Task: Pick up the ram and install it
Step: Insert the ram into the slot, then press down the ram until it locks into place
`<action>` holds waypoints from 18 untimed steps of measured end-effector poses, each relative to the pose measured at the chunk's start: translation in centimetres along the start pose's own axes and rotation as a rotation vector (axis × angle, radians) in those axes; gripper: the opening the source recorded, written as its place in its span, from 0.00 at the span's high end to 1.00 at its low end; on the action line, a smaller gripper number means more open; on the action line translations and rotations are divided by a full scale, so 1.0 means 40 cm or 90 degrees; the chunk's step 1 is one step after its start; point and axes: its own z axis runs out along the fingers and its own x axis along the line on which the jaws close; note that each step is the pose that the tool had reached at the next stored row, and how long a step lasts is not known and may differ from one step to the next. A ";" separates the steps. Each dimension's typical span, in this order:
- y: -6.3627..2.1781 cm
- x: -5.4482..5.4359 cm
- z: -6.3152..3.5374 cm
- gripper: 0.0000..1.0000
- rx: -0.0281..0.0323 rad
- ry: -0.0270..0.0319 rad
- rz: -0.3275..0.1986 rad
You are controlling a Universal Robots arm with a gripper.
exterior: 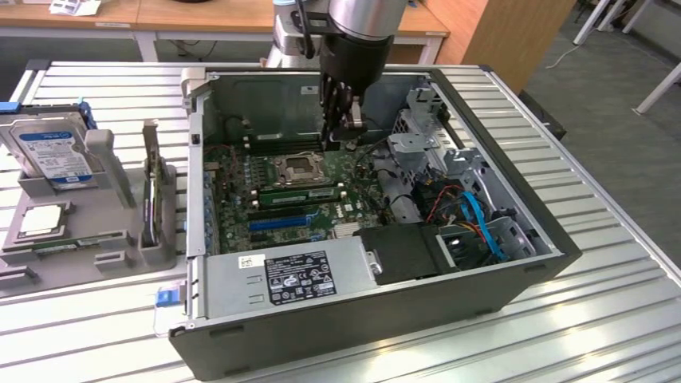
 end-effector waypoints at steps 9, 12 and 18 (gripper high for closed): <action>0.000 0.000 0.000 0.75 0.0000 0.0001 0.000; 0.000 0.000 0.000 0.75 0.0000 0.0001 0.000; 0.000 0.000 0.000 0.89 0.0000 0.0000 0.000</action>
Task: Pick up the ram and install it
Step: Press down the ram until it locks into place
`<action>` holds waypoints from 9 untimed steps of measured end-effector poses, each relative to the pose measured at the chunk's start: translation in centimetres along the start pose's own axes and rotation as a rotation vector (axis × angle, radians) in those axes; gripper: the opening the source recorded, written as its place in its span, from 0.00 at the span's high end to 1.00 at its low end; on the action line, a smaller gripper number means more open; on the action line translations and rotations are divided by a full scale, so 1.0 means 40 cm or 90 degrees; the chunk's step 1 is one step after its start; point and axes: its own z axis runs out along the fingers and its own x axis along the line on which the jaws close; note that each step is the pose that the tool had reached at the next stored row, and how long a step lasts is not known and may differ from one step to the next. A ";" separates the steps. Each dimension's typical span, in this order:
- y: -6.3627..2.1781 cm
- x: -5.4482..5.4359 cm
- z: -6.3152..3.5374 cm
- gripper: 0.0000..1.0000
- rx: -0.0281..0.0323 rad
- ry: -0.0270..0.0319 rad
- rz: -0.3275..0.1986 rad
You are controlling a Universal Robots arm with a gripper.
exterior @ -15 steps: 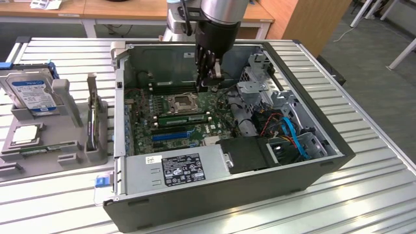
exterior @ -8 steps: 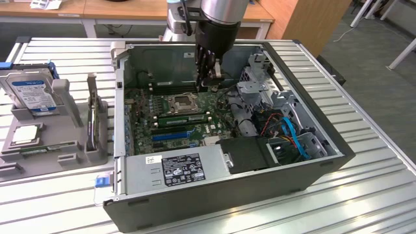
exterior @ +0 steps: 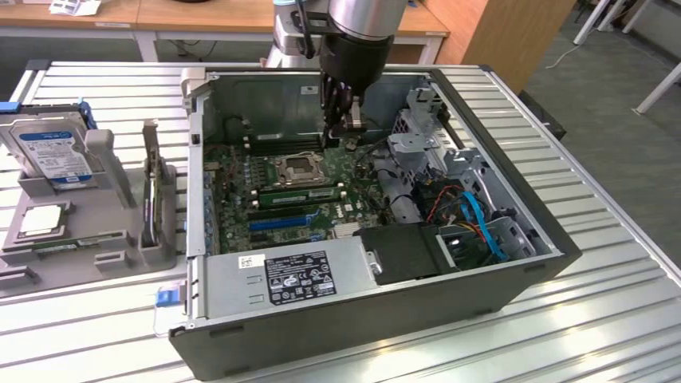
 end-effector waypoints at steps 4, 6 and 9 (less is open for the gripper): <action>0.000 0.000 0.000 0.90 0.0000 0.0000 0.000; -0.001 0.000 0.000 0.90 0.0000 0.0000 0.000; -0.016 0.001 -0.001 0.90 0.0000 0.0000 0.000</action>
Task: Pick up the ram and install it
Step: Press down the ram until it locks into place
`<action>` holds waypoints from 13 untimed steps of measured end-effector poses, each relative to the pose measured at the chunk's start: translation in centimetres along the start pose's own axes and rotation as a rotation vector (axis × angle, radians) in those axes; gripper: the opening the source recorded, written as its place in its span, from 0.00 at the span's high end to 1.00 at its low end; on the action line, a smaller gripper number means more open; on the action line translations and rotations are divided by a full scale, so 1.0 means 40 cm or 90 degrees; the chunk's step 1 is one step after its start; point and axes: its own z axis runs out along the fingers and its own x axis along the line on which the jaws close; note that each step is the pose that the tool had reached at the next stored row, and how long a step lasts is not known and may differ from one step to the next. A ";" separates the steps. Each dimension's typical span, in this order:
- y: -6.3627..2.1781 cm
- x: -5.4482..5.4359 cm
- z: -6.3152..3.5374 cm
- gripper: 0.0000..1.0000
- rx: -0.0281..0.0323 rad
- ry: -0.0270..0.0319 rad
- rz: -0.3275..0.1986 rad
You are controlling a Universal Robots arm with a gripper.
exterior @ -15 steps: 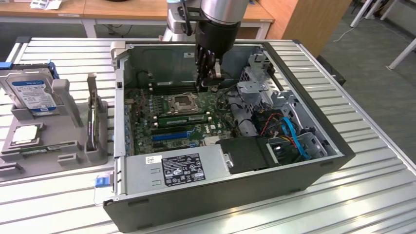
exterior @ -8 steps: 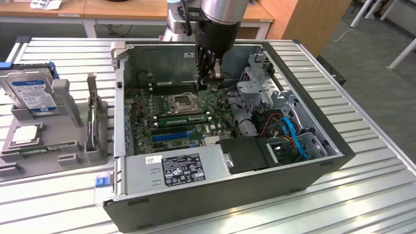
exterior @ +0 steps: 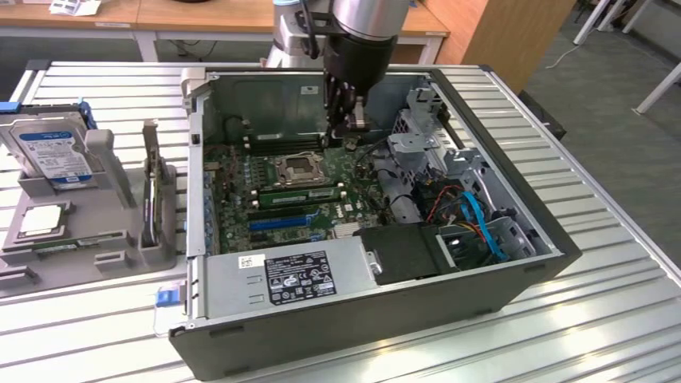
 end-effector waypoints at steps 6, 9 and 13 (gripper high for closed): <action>-0.041 0.004 -0.003 0.90 -0.0004 0.0000 0.000; -0.042 0.004 -0.003 0.90 -0.0004 0.0000 0.000; -0.042 0.005 0.001 0.90 -0.0004 0.0000 0.000</action>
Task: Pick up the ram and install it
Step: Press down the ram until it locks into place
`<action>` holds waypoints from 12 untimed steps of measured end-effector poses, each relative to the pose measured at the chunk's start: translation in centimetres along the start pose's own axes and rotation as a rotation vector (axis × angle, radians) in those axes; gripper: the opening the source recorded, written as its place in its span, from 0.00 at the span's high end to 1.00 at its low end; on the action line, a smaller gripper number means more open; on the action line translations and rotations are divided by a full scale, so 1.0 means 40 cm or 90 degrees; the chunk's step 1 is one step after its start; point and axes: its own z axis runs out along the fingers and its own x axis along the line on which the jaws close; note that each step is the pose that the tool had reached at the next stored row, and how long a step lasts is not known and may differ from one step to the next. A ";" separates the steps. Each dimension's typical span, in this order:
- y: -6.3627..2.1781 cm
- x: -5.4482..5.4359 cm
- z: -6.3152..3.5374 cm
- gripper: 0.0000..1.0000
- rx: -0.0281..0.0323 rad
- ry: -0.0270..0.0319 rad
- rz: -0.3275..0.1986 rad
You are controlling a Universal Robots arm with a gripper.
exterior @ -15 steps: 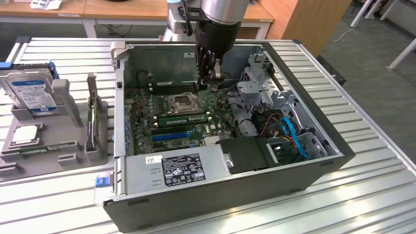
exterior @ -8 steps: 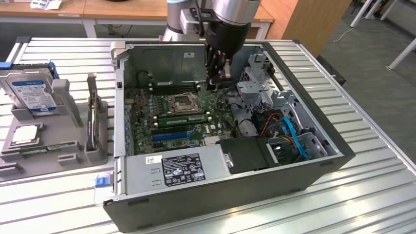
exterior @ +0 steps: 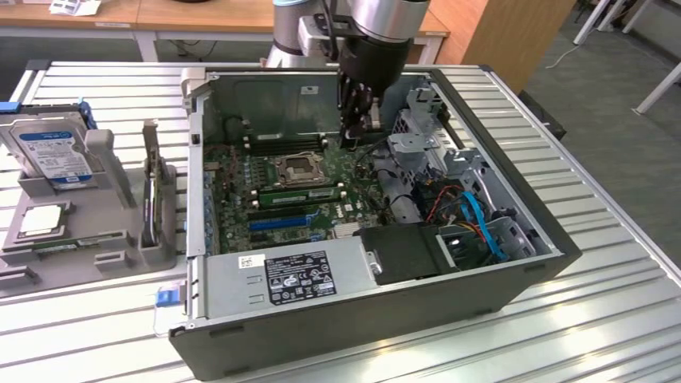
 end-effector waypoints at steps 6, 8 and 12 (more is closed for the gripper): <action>-0.001 0.001 0.020 0.90 0.0000 -0.0001 0.000; -0.002 0.001 0.028 0.90 0.0000 0.0000 0.000; -0.003 0.002 0.046 0.90 0.0000 0.0000 0.000</action>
